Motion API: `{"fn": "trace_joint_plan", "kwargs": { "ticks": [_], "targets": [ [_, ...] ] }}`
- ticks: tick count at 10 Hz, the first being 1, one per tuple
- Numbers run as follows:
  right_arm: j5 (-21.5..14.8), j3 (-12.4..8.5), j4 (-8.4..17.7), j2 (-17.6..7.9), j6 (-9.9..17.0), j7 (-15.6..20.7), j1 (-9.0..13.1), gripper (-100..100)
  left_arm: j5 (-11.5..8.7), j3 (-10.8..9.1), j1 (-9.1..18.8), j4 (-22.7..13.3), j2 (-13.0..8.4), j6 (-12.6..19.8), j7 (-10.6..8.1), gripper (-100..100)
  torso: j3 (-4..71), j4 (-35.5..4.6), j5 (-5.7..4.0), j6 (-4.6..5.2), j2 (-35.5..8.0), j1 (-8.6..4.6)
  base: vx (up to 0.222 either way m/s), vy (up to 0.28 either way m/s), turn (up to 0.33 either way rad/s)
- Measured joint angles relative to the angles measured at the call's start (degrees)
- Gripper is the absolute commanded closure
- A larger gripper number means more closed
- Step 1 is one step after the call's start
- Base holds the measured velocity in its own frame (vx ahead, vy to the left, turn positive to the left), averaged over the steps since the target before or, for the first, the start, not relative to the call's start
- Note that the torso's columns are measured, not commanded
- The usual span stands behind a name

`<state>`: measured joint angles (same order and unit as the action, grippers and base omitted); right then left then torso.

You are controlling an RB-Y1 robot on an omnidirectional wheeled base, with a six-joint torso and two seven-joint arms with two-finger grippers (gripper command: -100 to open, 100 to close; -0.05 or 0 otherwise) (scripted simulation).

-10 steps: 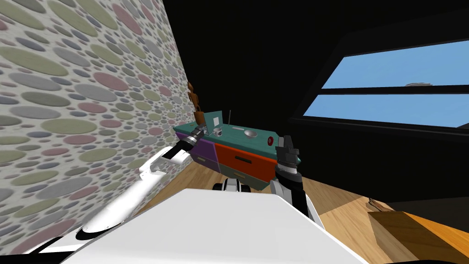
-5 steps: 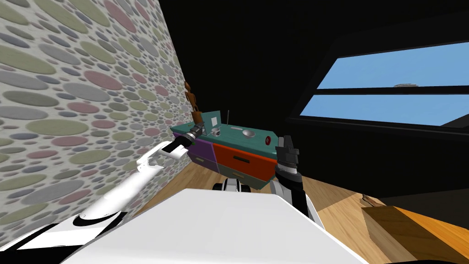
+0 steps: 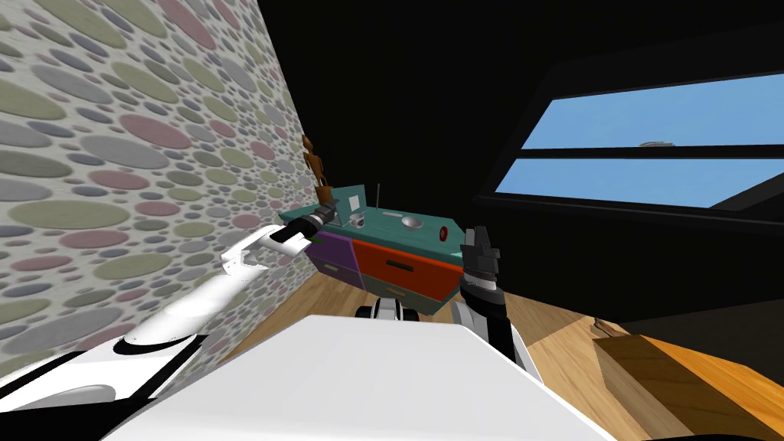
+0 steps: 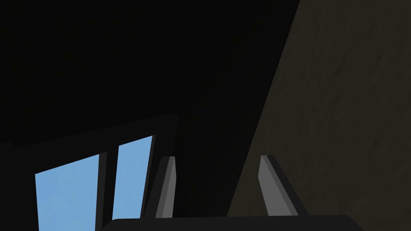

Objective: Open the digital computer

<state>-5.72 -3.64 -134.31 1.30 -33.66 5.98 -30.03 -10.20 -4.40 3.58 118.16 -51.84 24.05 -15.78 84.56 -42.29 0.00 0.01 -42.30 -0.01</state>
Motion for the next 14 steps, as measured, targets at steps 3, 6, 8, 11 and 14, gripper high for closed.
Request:
{"fn": "trace_joint_plan", "kwargs": {
  "ticks": [3, 6, 8, 11, 14],
  "targets": [
    [0.0, 0.0, 0.0, 0.0, 0.0, 0.0, 0.0, 0, -0.6, -0.15, 2.2, -1.2, -3.2, 4.0, -0.83, -100, 0.0, 0.0, 0.00, 0.00, 0.0, 0.01, -0.001, -0.028, -0.037],
    [0.0, 0.0, 0.0, 0.0, 0.0, 0.0, 0.0, 0, -1.4, -0.28, 4.3, -2.4, -6.6, 7.5, -1.65, -100, 0.0, 0.0, -0.01, 0.02, 0.1, 0.03, -0.003, -0.022, -0.022],
    [0.0, 0.0, 0.0, 0.0, 0.0, 0.0, 0.0, 0, -1.9, -0.52, 5.6, -2.8, -9.0, 10.1, -2.25, -100, 0.0, 0.0, -0.01, 0.01, 0.1, 0.01, 0.000, -0.022, -0.035],
    [0.0, 0.0, 0.0, 0.0, 0.0, 0.0, 0.0, 0, -2.5, -0.57, 7.6, -4.0, -12.0, 12.9, -2.95, -100, 0.0, 0.0, 0.01, -0.01, 0.0, 0.02, 0.002, -0.016, -0.017],
    [0.0, 0.0, 0.0, 0.0, 0.0, 0.0, 0.0, 0, -2.5, -0.95, 8.7, -5.3, -12.6, 14.3, -2.98, -100, 0.1, 0.0, 0.01, 0.07, 0.2, 0.09, 0.023, 0.028, -0.146]
  ]
}}
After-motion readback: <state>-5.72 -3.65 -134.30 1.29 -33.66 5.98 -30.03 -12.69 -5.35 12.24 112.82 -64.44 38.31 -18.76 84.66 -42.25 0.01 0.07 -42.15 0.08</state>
